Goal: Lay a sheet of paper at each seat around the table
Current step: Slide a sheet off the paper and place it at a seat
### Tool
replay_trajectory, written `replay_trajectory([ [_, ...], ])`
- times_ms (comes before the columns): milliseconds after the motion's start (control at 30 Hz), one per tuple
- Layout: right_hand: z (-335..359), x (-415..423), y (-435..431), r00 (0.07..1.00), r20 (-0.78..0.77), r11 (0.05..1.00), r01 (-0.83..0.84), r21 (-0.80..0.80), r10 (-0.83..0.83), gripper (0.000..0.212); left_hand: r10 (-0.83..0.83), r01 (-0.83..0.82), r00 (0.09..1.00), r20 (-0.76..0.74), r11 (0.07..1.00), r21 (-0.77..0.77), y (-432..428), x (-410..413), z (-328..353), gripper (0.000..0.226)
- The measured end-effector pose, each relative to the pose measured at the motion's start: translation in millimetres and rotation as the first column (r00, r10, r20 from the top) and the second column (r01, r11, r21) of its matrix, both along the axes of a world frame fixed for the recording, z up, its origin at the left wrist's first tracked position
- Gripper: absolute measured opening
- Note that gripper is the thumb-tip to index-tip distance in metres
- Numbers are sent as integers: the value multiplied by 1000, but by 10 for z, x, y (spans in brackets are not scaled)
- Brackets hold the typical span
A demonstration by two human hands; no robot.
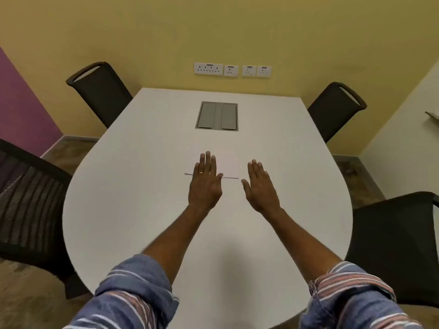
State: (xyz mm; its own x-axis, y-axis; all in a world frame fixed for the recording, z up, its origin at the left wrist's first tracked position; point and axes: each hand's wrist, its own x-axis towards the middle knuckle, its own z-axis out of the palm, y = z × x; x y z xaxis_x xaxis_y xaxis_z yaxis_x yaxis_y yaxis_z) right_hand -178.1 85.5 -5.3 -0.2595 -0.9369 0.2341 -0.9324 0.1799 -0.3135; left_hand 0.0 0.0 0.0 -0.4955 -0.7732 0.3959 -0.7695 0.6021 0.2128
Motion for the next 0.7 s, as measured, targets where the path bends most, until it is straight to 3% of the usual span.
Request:
replay_trajectory([
  [167, -102, -134, -146, 1000, 10, 998, 12, 58, -13, 61, 22, -26, 998, 59, 997, 69, -74, -114, -147, 60],
  [700, -432, -856, -919, 983, -2, 976, -182, 121, 183, 61, 197, -210, 976, 90, 963, 171, -525, -568, -391, 63],
])
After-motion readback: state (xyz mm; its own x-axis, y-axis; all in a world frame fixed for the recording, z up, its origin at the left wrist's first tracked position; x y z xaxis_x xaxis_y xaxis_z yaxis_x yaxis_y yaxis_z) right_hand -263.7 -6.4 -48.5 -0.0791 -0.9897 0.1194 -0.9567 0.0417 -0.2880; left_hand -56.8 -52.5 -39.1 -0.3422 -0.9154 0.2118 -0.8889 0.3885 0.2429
